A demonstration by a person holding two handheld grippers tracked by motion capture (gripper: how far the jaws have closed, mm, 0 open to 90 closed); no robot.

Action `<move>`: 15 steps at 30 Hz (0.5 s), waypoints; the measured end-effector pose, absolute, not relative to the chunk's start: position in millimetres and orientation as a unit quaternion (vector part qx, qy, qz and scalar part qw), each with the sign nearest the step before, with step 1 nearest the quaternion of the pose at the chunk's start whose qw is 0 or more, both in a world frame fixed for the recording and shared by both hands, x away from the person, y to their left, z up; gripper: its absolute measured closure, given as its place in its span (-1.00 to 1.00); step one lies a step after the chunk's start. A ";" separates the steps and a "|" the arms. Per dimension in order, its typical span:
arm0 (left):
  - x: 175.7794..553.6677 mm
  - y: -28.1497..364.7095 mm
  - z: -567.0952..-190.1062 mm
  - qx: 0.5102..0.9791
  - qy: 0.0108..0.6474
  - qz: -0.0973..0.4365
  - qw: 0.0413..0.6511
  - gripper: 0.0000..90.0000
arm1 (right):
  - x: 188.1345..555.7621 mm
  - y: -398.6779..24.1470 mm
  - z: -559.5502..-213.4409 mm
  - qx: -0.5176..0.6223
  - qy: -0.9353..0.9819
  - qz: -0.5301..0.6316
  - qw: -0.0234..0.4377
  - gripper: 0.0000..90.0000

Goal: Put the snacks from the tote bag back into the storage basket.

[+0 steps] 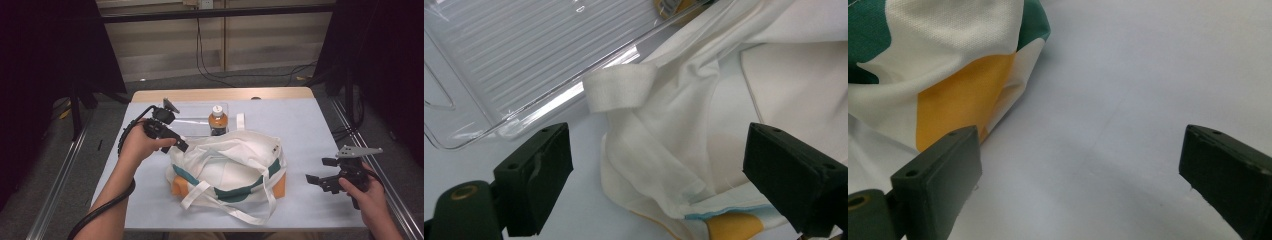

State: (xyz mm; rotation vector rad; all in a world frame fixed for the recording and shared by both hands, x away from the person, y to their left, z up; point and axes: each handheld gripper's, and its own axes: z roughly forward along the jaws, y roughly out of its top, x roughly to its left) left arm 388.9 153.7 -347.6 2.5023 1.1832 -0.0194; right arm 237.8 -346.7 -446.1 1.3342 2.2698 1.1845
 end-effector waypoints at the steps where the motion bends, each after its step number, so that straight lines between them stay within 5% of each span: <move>1: 389.0 155.2 -347.6 0.890 0.417 -0.006 0.181 -0.73 | 237.7 -346.5 -446.0 0.458 0.780 0.407 0.127 -0.92; 15: 381.0 168.4 -357.8 0.880 0.436 -0.008 0.189 -0.73 | 237.3 -345.2 -445.8 0.458 0.780 0.407 0.127 -0.92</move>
